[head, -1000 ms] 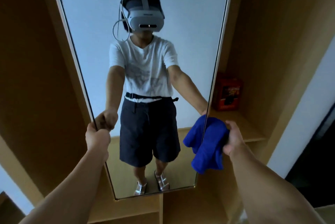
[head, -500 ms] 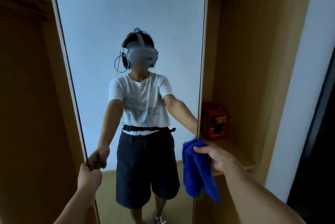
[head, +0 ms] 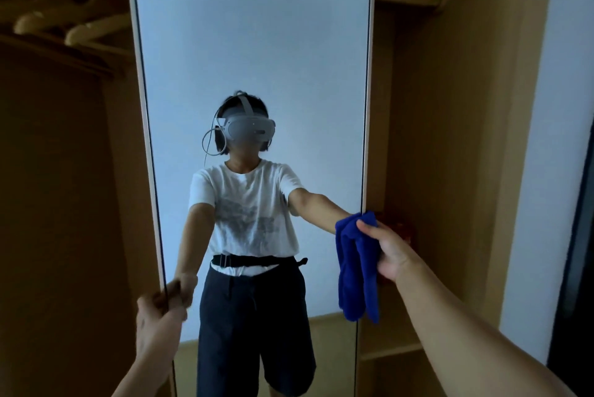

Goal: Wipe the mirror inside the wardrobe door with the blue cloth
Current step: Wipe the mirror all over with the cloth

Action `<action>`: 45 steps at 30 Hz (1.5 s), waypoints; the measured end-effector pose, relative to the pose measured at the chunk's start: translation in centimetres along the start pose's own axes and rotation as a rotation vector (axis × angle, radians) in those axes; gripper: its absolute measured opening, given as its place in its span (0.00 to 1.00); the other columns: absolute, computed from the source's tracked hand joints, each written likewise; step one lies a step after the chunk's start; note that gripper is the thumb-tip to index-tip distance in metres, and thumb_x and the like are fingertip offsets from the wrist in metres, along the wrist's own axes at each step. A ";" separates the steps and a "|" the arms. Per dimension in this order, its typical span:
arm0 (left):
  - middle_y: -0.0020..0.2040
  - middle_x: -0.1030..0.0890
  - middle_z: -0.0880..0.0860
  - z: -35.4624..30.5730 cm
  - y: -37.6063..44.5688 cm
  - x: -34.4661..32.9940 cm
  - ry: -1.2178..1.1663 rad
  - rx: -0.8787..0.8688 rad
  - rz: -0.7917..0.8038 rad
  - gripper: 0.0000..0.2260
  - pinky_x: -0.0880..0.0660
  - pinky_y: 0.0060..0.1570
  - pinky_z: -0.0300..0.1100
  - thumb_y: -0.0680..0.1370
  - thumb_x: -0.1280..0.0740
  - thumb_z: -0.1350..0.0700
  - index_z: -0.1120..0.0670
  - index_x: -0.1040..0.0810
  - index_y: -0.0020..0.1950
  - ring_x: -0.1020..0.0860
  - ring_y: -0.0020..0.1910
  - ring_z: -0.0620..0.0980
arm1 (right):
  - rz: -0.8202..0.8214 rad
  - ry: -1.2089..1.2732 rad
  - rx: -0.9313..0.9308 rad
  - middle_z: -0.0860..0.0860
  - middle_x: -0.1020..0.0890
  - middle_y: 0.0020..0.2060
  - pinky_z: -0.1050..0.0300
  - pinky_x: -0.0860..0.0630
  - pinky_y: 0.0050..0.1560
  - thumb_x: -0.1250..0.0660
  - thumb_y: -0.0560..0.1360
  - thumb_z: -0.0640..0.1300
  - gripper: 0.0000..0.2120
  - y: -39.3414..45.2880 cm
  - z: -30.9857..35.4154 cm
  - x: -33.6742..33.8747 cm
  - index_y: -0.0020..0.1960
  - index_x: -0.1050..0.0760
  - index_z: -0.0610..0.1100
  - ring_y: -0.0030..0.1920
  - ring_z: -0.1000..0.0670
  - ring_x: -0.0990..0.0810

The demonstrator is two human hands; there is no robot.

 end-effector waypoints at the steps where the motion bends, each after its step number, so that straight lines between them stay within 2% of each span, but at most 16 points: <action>1: 0.60 0.26 0.59 -1.6 0.4 0.4 -0.040 -0.101 -0.022 0.25 0.29 0.50 0.51 0.74 0.30 0.56 0.55 0.37 0.68 0.26 0.54 0.58 | 0.003 -0.005 0.031 0.43 0.16 0.47 0.48 0.23 0.48 0.28 0.65 0.45 0.17 0.3 1.5 -0.7 0.53 0.22 0.43 0.49 0.43 0.18; 4: 0.65 0.28 0.56 -8.5 0.9 1.5 -0.074 -0.387 -0.085 0.29 0.31 0.55 0.50 0.75 0.35 0.40 0.48 0.40 0.72 0.27 0.60 0.57 | -0.006 -0.011 0.105 0.43 0.16 0.47 0.49 0.23 0.48 0.28 0.65 0.46 0.17 1.1 5.4 -2.4 0.52 0.22 0.42 0.49 0.44 0.18; 6: 0.66 0.28 0.54 -12.8 1.3 2.2 -0.099 -0.477 -0.135 0.26 0.31 0.59 0.53 0.76 0.41 0.36 0.46 0.38 0.71 0.28 0.63 0.56 | -0.024 -0.018 0.130 0.43 0.17 0.48 0.46 0.23 0.51 0.28 0.67 0.47 0.16 1.6 7.3 -3.2 0.52 0.22 0.42 0.51 0.42 0.20; 10: 0.63 0.24 0.55 -19.4 3.4 3.2 -0.352 -0.394 -0.128 0.25 0.31 0.63 0.57 0.77 0.48 0.36 0.49 0.28 0.66 0.26 0.62 0.55 | -0.067 -0.057 0.121 0.41 0.19 0.52 0.44 0.26 0.57 0.29 0.72 0.47 0.14 2.1 9.7 -4.2 0.52 0.22 0.39 0.54 0.40 0.22; 13: 0.59 0.22 0.57 -23.0 4.7 3.5 -0.357 -0.391 -0.101 0.24 0.30 0.62 0.57 0.79 0.49 0.38 0.52 0.25 0.61 0.25 0.59 0.57 | -0.097 -0.074 0.141 0.41 0.20 0.54 0.43 0.27 0.59 0.29 0.72 0.48 0.17 2.4 11.2 -4.8 0.56 0.23 0.38 0.55 0.40 0.22; 16: 0.61 0.23 0.56 -25.5 5.5 3.4 -0.352 -0.421 -0.102 0.24 0.31 0.62 0.52 0.80 0.50 0.40 0.53 0.26 0.63 0.26 0.61 0.56 | -0.093 -0.102 0.175 0.42 0.19 0.54 0.42 0.28 0.61 0.29 0.72 0.49 0.18 2.6 13.4 -5.8 0.56 0.23 0.39 0.55 0.41 0.22; 19: 0.59 0.23 0.52 -26.8 6.1 2.9 -0.419 -0.385 -0.130 0.22 0.33 0.54 0.45 0.81 0.50 0.42 0.51 0.26 0.63 0.26 0.57 0.51 | -0.118 -0.113 0.209 0.43 0.19 0.52 0.42 0.28 0.62 0.28 0.71 0.50 0.16 2.9 15.6 -6.8 0.53 0.23 0.40 0.55 0.41 0.21; 21: 0.58 0.22 0.53 -27.1 6.2 2.4 -0.425 -0.369 -0.166 0.21 0.32 0.55 0.46 0.81 0.50 0.42 0.52 0.25 0.61 0.25 0.58 0.53 | -0.139 -0.122 0.221 0.44 0.18 0.50 0.43 0.28 0.62 0.28 0.71 0.50 0.15 3.1 16.9 -7.5 0.51 0.22 0.41 0.54 0.42 0.21; 25: 0.56 0.21 0.58 -27.2 6.6 2.2 -0.390 -0.351 -0.268 0.22 0.30 0.54 0.48 0.81 0.50 0.44 0.56 0.24 0.57 0.24 0.57 0.59 | -0.181 -0.142 0.251 0.45 0.18 0.51 0.44 0.27 0.62 0.27 0.69 0.52 0.20 3.5 19.0 -8.6 0.55 0.23 0.41 0.54 0.42 0.21; 28: 0.60 0.23 0.60 -27.5 7.3 1.9 -0.338 -0.334 -0.290 0.22 0.32 0.53 0.50 0.81 0.51 0.45 0.56 0.26 0.62 0.26 0.60 0.61 | -0.184 -0.158 0.288 0.46 0.18 0.50 0.44 0.27 0.61 0.27 0.69 0.53 0.19 3.7 20.9 -9.3 0.54 0.22 0.42 0.53 0.43 0.21; 31: 0.68 0.31 0.65 -28.6 7.5 1.5 -0.264 -0.334 -0.228 0.26 0.36 0.63 0.58 0.81 0.56 0.45 0.60 0.34 0.70 0.34 0.67 0.66 | -0.177 -0.169 0.318 0.47 0.18 0.50 0.44 0.28 0.62 0.27 0.69 0.54 0.18 4.0 22.7 -10.1 0.53 0.22 0.43 0.53 0.43 0.21; 34: 0.69 0.33 0.64 -30.9 7.7 1.9 -0.220 -0.416 -0.221 0.27 0.40 0.67 0.58 0.81 0.59 0.45 0.59 0.37 0.71 0.35 0.68 0.64 | -0.177 -0.175 0.323 0.47 0.19 0.52 0.44 0.28 0.62 0.27 0.69 0.54 0.22 4.3 24.2 -10.6 0.57 0.23 0.43 0.54 0.44 0.21; 37: 0.60 0.24 0.55 -33.1 7.5 3.2 -0.403 -0.502 -0.263 0.24 0.34 0.61 0.50 0.81 0.53 0.42 0.55 0.27 0.65 0.27 0.60 0.54 | -0.178 -0.170 0.313 0.46 0.19 0.52 0.44 0.28 0.62 0.27 0.69 0.54 0.23 4.6 24.9 -10.8 0.59 0.24 0.42 0.54 0.43 0.21; 39: 0.58 0.23 0.52 -34.3 7.6 3.4 -0.464 -0.495 -0.234 0.23 0.34 0.59 0.46 0.81 0.51 0.41 0.53 0.26 0.64 0.26 0.58 0.52 | -0.182 -0.167 0.304 0.46 0.18 0.51 0.44 0.28 0.62 0.27 0.69 0.54 0.23 4.8 25.3 -10.9 0.58 0.24 0.42 0.53 0.43 0.21; 45: 0.60 0.22 0.60 -35.3 8.3 3.3 -0.325 -0.417 -0.225 0.28 0.31 0.59 0.55 0.80 0.52 0.38 0.57 0.26 0.63 0.26 0.60 0.62 | -0.167 -0.159 0.319 0.46 0.17 0.49 0.45 0.26 0.59 0.27 0.69 0.53 0.19 5.3 28.1 -12.2 0.53 0.22 0.42 0.51 0.44 0.20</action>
Point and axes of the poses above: each hand's wrist, its own y-axis towards the middle knuckle, its own x-axis out of the back of the hand, z = x × y, the point moved 5 cm from there along y, towards the middle knuckle
